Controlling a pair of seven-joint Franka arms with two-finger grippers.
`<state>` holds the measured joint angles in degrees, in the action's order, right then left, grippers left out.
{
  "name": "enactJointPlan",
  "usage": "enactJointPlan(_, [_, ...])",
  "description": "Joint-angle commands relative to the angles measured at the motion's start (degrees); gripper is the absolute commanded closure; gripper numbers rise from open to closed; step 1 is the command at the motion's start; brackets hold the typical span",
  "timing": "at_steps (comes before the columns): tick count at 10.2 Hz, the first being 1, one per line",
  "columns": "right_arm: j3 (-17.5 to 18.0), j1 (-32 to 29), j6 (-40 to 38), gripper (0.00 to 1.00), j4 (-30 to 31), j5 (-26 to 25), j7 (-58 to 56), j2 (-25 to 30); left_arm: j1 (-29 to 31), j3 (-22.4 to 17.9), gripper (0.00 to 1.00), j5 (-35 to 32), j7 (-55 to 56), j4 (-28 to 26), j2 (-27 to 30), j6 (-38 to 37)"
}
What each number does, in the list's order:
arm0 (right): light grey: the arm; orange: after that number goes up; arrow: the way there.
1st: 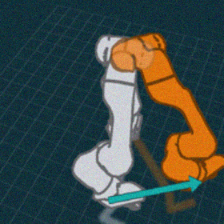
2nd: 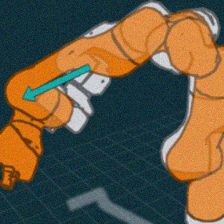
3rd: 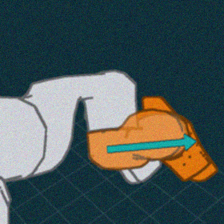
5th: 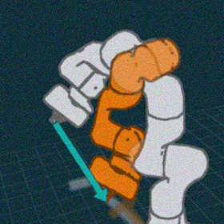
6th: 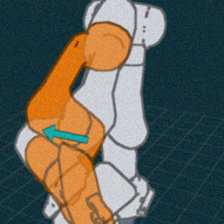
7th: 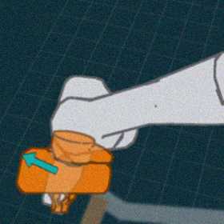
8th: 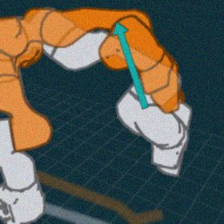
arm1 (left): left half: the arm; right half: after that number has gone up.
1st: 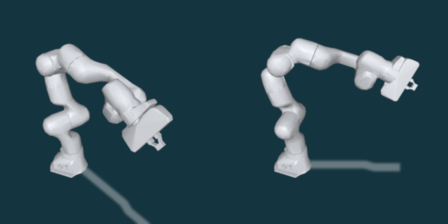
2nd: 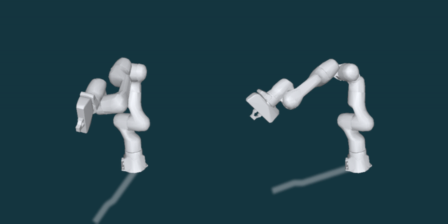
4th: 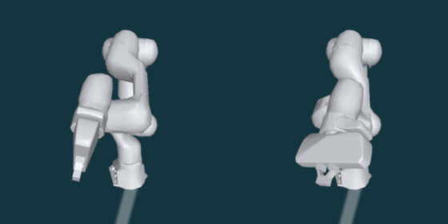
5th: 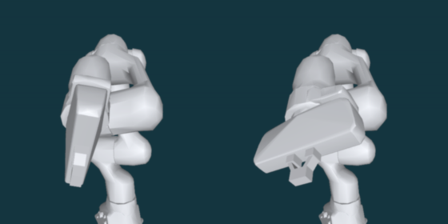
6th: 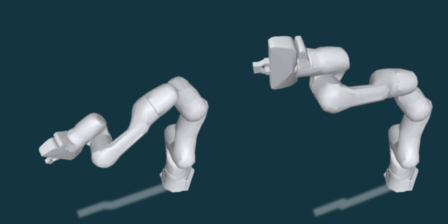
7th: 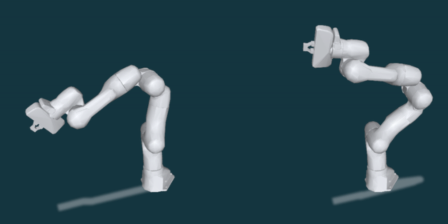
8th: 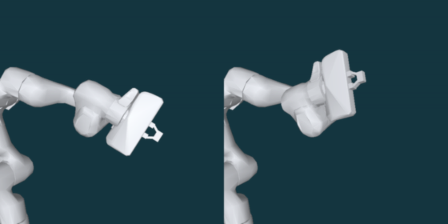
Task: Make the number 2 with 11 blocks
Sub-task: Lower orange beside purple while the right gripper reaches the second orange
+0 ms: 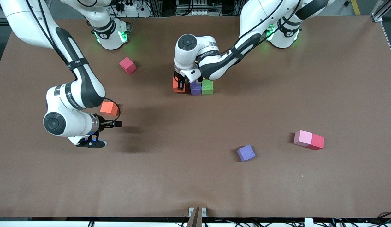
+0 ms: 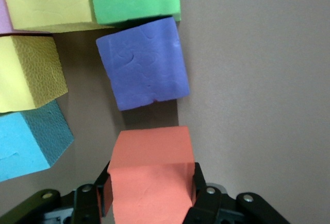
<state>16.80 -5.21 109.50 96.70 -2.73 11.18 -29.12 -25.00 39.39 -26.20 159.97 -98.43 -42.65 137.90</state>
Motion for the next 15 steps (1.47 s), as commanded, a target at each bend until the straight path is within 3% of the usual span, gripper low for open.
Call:
enactJointPlan(1, [0.34,-3.56,0.01,0.0,3.93,-0.08,-6.5,3.55,-1.1,-1.33,0.66,-3.86,14.05,-1.06,0.11,2.28])
enactJointPlan(7, [-0.18,-0.16,-0.51,0.0,4.11,0.1,-6.7,4.16,-1.62,-2.48,0.66,-3.95,15.19,-2.55,0.11,4.66])
enactJointPlan(8, [-1.66,1.94,-0.26,0.0,5.33,0.1,-6.7,5.29,-1.89,-2.48,0.66,-3.86,15.19,-2.82,0.11,4.66])
enactJointPlan(9, [-5.59,6.57,-0.43,0.0,5.77,0.1,-5.83,6.0,-2.5,-2.65,0.66,-3.86,15.19,-3.08,0.11,4.66])
enactJointPlan(15, [-6.43,6.09,-1.13,0.0,5.95,0.36,-6.0,5.13,-2.6,-3.97,0.66,-3.95,15.28,-5.1,0.28,4.66])
